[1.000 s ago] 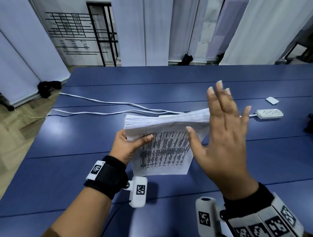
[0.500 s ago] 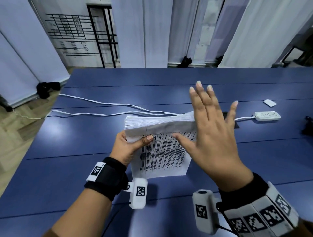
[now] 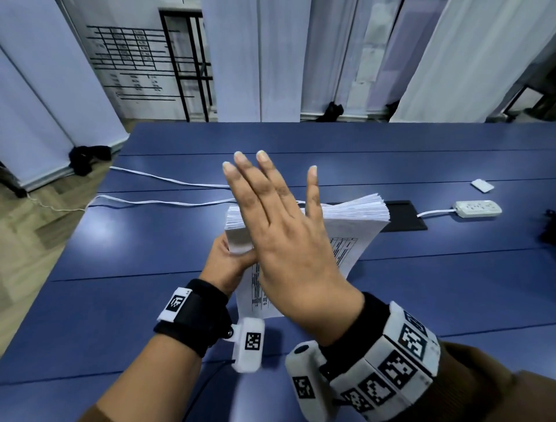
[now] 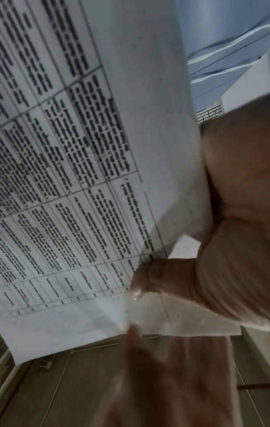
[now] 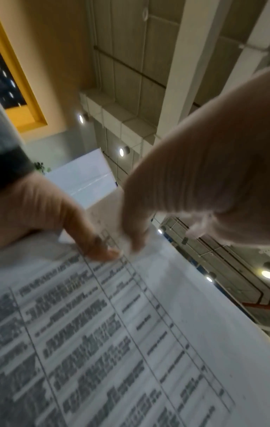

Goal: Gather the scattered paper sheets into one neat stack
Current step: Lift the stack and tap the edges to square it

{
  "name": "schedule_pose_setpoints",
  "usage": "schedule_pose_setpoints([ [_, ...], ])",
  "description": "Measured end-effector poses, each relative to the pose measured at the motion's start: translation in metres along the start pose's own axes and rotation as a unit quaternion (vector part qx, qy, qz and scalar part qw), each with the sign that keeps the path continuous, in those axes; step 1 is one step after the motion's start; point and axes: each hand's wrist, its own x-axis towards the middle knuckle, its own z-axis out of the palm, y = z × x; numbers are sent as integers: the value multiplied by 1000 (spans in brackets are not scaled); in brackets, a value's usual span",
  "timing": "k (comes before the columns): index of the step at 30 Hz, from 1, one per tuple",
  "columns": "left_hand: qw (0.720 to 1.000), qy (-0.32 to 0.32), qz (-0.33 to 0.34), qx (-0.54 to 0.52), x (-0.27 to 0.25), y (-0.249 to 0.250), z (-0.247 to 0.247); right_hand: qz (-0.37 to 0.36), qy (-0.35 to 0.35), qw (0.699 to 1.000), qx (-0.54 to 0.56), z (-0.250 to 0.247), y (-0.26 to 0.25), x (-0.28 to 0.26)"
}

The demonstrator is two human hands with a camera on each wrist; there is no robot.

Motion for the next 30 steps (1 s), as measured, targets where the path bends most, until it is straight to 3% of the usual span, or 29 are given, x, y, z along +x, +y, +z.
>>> schedule_pose_setpoints([
  [3, 1000, 2, -11, -4, -1, -1, -1, -85, -65, 994, -3, 6, 11, -1],
  [5, 999, -4, -23, -23, -1, -3, -5, -68, 20, 996, 58, 7, 35, -11],
  [7, 1000, -13, -23, -11, -2, -2, -9, -8, 170, 970, 172, 10, 65, -28],
  [9, 999, -14, -30, 4, -1, -5, -14, 116, 278, 901, 311, 20, 94, -48],
  [10, 999, -12, -41, 8, 0, -8, -16, 184, 279, 858, 390, 30, 107, -55],
  [13, 997, 34, -68, 29, 4, -19, -24, 269, 170, 715, 623, 65, 134, -62],
  [15, 997, 28, -68, 28, 4, -22, -24, 263, 107, 671, 685, 82, 143, -61],
  [18, 998, -26, -44, 22, 2, -13, -15, 228, 81, 676, 696, 88, 134, -55],
  [21, 999, -26, -19, 16, 2, -8, -17, 233, 98, 663, 705, 87, 133, -55],
  [25, 999, -2, -37, 27, 2, -7, -13, 264, 54, 652, 709, 92, 131, -55],
  [30, 1000, -12, -4, 9, -1, 2, 0, 232, 117, 630, 732, 70, 117, -46],
])
